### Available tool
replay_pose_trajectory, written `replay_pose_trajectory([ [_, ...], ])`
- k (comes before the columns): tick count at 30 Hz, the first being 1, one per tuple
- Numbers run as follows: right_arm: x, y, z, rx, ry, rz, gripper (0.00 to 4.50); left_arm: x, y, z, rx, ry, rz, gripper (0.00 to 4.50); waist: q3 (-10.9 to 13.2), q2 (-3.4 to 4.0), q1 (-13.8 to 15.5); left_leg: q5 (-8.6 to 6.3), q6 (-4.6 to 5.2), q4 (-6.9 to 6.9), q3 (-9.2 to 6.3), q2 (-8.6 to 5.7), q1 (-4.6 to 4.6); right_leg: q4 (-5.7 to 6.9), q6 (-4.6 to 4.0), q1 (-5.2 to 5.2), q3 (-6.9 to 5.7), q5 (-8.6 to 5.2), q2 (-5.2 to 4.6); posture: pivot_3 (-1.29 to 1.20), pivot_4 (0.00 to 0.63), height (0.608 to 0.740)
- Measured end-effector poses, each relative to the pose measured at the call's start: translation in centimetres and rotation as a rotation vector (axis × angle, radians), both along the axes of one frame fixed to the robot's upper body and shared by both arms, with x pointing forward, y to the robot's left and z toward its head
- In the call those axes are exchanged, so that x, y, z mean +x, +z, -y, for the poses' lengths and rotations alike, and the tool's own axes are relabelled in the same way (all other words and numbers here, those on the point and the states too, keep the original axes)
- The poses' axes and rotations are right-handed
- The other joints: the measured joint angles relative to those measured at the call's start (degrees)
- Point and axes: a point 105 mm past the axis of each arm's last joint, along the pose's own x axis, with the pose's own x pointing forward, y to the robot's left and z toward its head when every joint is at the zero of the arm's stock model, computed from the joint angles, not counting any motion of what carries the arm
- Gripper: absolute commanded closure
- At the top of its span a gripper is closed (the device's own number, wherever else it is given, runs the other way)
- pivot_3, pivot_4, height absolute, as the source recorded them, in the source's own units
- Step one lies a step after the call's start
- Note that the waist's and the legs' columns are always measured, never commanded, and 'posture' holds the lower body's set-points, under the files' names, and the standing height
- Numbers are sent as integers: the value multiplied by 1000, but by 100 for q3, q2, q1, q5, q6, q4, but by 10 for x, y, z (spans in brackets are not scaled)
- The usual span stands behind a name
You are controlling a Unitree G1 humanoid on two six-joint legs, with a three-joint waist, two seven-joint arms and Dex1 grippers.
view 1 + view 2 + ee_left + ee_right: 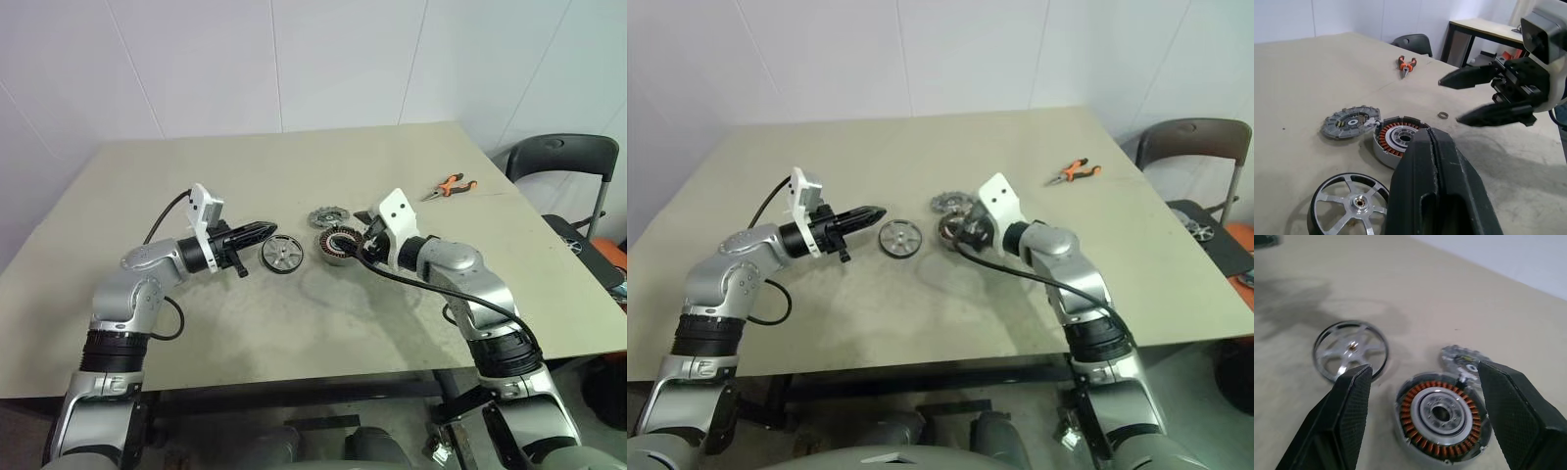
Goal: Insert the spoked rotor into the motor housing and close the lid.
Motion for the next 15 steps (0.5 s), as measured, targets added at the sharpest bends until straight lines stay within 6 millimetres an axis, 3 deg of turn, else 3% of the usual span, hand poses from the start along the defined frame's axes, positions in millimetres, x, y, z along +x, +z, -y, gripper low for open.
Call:
replay_pose_trajectory([
  [5,25,31,-1,-127,135,104,922,0,-1,4,-10,-9,-4,4500,-2,-4,-8,-3,4,2,63,36,11,7,-5,-5,-1,10,-4,0,0,740],
  [8,36,34,-1,-243,220,135,922,0,-2,8,-22,-15,-4,4500,-6,-12,-19,-3,4,-2,79,48,15,7,-7,-10,-1,13,-3,0,0,740],
  [15,35,-13,-7,-525,468,62,922,-2,-8,8,-29,5,-17,4500,-8,-14,-48,-3,4,-3,97,51,13,14,-8,-23,11,14,-3,0,0,740],
])
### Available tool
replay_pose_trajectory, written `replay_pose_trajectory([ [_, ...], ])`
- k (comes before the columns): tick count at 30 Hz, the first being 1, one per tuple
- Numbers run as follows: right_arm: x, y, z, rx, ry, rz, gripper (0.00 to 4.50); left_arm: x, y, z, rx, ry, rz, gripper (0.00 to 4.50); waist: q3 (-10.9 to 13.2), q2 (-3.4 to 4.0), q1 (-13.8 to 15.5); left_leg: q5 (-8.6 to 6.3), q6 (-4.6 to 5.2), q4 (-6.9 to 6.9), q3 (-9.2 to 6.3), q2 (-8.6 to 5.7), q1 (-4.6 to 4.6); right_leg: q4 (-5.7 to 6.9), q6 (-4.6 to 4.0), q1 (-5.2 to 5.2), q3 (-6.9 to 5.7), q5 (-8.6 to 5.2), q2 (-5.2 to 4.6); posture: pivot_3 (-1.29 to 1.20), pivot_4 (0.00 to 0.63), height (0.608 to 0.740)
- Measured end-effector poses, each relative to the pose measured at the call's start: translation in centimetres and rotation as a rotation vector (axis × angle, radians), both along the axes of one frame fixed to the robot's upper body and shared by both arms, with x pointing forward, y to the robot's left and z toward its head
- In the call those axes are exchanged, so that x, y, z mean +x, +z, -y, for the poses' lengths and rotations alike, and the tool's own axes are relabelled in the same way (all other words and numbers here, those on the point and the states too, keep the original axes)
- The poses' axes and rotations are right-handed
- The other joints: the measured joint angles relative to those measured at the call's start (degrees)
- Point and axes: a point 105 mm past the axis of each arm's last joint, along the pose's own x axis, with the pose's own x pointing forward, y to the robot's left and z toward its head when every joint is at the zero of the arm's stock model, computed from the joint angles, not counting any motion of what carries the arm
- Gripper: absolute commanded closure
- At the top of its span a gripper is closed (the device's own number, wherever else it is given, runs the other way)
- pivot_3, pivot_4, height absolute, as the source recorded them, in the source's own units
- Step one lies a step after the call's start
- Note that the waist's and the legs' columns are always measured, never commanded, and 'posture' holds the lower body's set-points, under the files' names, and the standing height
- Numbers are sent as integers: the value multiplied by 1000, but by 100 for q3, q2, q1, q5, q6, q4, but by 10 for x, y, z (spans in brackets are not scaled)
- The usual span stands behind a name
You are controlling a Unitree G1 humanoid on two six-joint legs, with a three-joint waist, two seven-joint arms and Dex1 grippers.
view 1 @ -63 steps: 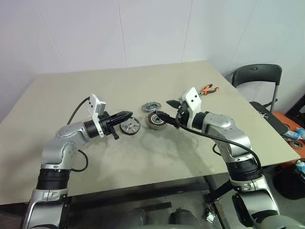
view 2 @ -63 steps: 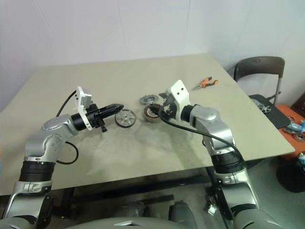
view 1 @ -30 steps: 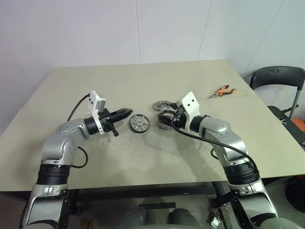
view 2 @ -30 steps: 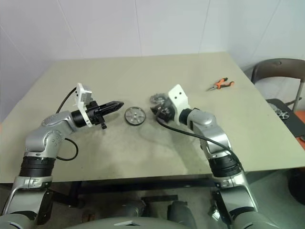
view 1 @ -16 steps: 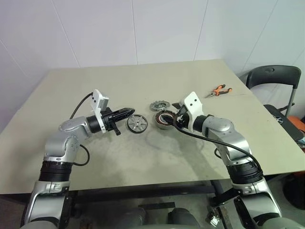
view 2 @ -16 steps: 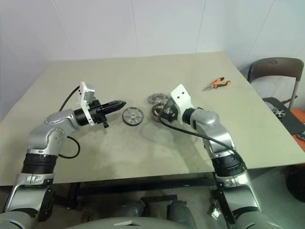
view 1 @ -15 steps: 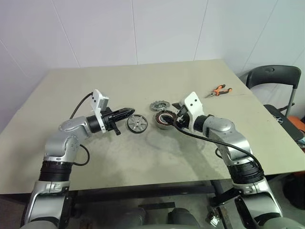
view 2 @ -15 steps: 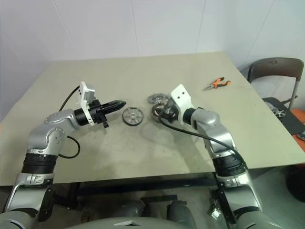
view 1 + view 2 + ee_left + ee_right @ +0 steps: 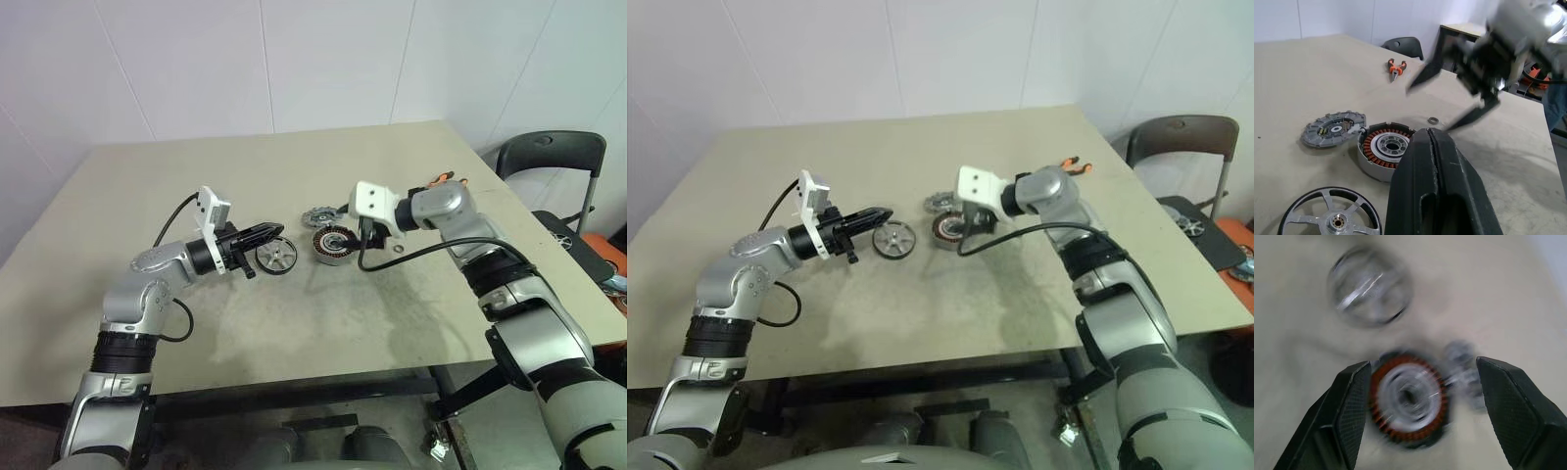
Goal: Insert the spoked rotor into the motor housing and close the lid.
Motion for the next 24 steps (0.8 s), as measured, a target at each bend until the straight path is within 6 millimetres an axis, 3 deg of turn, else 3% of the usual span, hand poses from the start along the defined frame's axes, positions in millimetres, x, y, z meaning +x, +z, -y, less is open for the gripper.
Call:
replay_pose_trajectory([
  [5,-2,-17,-7,-98,84,-7,922,-5,-3,-1,-1,22,1,4500,0,-1,20,3,-6,8,7,1,1,34,-3,-11,5,1,0,0,0,740],
  [10,-2,-36,7,-161,65,-58,922,-9,-4,-5,-2,52,3,4500,0,-1,49,3,-7,10,8,1,4,46,-12,-13,5,6,2,0,0,740],
  [16,0,-42,14,-198,52,-49,922,-13,-5,-5,2,64,7,4500,0,-1,21,7,-13,2,12,7,4,51,-16,-25,9,7,6,0,0,740],
  [21,6,-41,7,-199,39,3,922,-12,-4,-7,-5,86,8,4500,-1,-1,27,9,-18,3,15,7,5,56,-18,-28,11,8,7,0,0,740],
  [24,10,-39,4,-200,32,41,363,-12,-4,-6,-8,86,7,4500,0,-1,35,11,-21,3,15,7,4,57,-19,-30,12,9,7,0,0,740],
])
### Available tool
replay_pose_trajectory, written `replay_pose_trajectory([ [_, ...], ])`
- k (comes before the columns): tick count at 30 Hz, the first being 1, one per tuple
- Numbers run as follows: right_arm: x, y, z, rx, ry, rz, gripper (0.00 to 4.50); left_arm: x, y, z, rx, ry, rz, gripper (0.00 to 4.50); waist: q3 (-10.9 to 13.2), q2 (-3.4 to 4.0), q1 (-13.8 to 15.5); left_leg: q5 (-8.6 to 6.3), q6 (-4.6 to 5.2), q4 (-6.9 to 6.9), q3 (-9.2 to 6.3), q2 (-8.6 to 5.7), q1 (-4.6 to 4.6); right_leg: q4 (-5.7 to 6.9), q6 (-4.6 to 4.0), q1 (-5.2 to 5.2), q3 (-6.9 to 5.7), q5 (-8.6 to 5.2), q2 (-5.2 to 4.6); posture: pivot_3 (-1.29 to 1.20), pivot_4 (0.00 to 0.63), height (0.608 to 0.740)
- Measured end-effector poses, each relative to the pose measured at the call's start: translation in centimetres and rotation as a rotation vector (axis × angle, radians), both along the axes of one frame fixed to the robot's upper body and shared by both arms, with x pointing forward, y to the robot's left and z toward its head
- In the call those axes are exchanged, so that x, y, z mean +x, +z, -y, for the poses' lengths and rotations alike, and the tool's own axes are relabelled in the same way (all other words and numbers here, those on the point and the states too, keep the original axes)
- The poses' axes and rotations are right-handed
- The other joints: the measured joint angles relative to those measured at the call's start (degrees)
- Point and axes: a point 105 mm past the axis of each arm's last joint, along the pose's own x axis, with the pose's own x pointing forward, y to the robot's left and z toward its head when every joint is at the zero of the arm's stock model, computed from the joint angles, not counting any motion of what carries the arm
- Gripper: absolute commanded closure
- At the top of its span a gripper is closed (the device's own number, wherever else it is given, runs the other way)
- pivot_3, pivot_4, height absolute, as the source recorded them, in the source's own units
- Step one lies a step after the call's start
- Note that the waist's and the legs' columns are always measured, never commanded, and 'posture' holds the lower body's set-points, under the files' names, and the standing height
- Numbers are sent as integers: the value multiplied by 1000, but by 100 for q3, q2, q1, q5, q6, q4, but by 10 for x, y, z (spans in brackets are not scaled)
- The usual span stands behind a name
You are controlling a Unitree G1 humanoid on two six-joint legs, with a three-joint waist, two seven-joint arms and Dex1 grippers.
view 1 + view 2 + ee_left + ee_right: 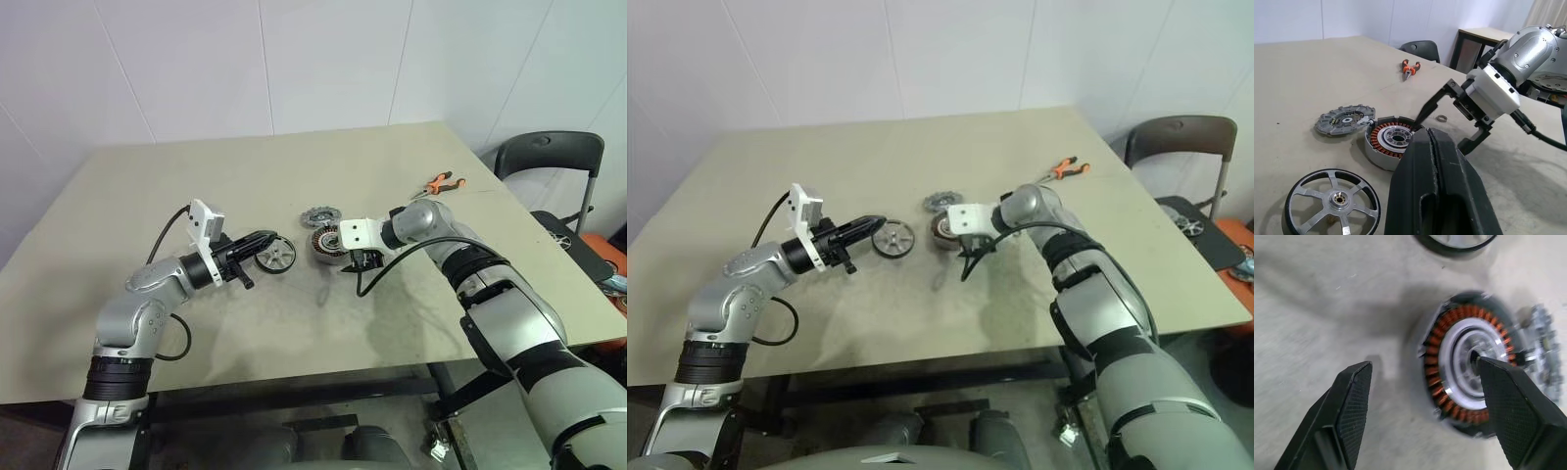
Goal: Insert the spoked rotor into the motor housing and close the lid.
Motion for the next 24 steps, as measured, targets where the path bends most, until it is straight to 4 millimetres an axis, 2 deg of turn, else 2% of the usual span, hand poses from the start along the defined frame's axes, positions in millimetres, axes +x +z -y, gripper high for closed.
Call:
replay_pose_trajectory([
  [1,1,0,1,-1,-5,6,45,0,0,0,0,0,0,4500,0,0,2,0,0,0,0,0,0,0,0,0,0,0,0,0,0,740],
  [2,2,0,2,-2,-11,11,15,0,0,0,0,1,0,4500,0,0,4,0,0,0,0,0,0,0,0,0,0,0,0,0,0,740],
  [13,0,-6,4,-22,-21,-22,15,-3,-1,1,-7,5,2,4500,0,0,-13,1,-1,-1,3,0,0,4,0,-2,3,0,0,0,0,740],
  [18,-2,-7,2,-24,-6,-31,1575,-4,-6,1,-10,13,-22,4500,0,0,-9,1,-1,0,3,0,0,6,-1,-2,3,1,1,0,0,740],
  [23,2,-7,-3,-8,-29,-3,1575,-6,-3,5,-18,10,-9,4500,0,0,-7,2,-3,0,3,0,0,7,-2,-3,4,1,1,0,0,740],
  [24,2,-7,-3,-6,-31,0,1738,-6,-2,6,-20,9,-5,4500,0,0,-6,2,-3,0,3,1,0,7,-2,-3,4,1,1,0,0,740],
])
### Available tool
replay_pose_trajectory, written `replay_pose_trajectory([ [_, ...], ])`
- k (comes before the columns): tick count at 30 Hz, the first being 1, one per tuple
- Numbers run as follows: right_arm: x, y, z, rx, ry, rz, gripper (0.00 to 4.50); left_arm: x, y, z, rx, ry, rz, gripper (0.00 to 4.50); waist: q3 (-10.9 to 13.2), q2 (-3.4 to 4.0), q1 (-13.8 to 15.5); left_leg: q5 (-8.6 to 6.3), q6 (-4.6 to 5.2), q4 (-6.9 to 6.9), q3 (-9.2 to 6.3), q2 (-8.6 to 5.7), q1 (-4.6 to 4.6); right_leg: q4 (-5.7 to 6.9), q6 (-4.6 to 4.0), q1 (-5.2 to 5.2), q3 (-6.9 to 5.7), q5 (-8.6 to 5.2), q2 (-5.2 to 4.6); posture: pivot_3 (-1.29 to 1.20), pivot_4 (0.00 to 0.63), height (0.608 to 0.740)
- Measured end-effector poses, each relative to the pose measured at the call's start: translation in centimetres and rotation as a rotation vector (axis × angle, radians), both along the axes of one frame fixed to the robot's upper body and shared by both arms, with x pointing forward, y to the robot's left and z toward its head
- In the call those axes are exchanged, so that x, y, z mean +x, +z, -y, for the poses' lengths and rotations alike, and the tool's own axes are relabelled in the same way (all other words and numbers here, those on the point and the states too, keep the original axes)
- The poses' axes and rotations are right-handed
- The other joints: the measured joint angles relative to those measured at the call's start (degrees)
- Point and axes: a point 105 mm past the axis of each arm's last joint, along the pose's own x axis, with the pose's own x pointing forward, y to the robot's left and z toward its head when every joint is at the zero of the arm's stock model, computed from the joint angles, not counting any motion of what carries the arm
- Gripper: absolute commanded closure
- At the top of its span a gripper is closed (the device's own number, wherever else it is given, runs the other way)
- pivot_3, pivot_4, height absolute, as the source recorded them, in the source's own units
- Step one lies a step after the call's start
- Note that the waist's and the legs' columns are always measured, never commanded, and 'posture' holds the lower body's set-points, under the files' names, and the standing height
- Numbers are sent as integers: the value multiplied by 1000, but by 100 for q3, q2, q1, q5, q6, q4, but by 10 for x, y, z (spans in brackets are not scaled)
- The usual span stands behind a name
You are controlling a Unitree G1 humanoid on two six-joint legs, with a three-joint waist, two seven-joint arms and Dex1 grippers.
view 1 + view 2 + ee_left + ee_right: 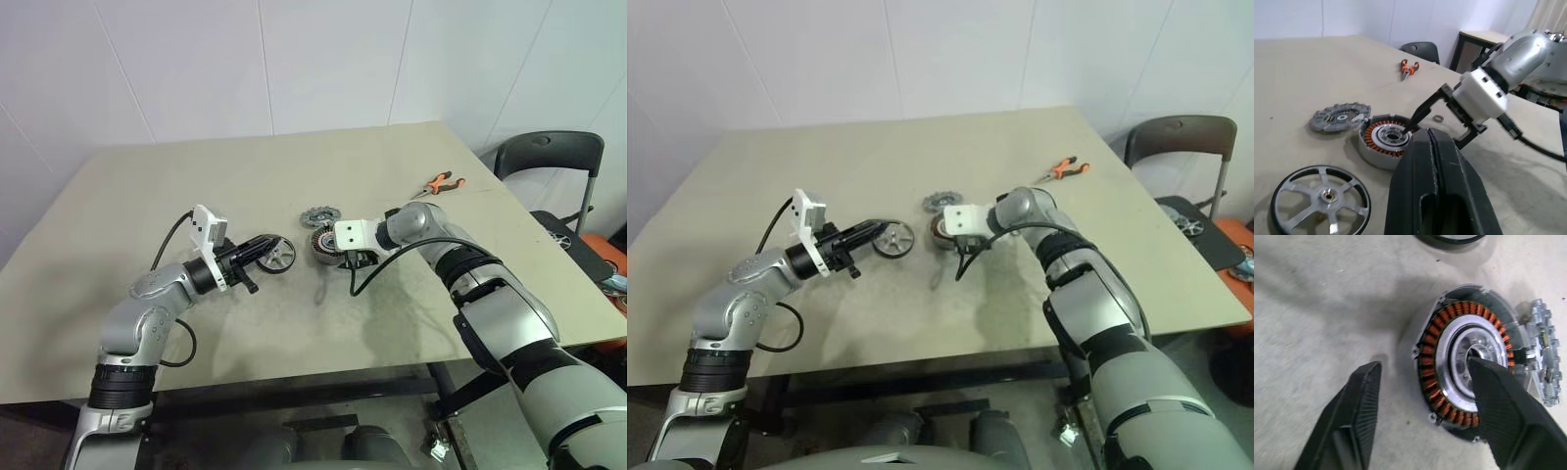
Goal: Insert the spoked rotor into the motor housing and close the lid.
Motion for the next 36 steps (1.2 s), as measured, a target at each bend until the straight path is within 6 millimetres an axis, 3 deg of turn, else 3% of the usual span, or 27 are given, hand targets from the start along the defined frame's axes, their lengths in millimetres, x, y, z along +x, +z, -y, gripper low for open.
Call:
replay_pose_trajectory([
  [2,0,0,0,2,0,3,2181,0,1,1,-4,-1,2,4500,0,0,1,0,0,0,0,0,0,0,0,0,0,0,0,0,0,740],
  [6,-2,0,0,-4,17,-10,3520,0,0,1,-3,2,0,4500,0,0,-3,0,0,0,1,0,0,0,0,0,1,0,0,0,0,740],
  [9,-3,-2,1,-7,15,-13,3520,0,0,1,-3,4,-1,4500,0,0,-4,0,0,1,1,0,0,1,-1,0,1,1,1,0,0,740],
  [12,-2,-2,1,-8,13,-13,4031,0,0,1,-3,5,-1,4500,0,0,-2,1,-1,1,1,1,0,3,-3,-1,1,2,1,0,0,740],
  [17,1,-2,1,-11,-3,20,4031,0,0,1,-8,5,-2,4500,-1,-1,7,4,-7,1,1,2,2,8,-6,-3,1,4,2,0,0,740],
  [20,-1,-3,1,-20,11,7,4487,0,-1,2,-9,5,-2,4500,-1,-1,10,4,-7,1,1,2,2,8,-6,-2,1,4,2,0,0,740],
  [25,-5,-6,4,-36,20,-31,4487,0,-1,2,-12,6,-3,4500,-1,-2,1,5,-8,-1,2,3,0,7,-6,-4,1,4,2,0,0,740],
  [36,-43,24,3,-67,237,-206,4487,4,-4,2,-24,11,-16,4500,-1,-2,20,-9,14,0,1,4,-5,2,-5,-6,0,4,2,0,0,740],
])
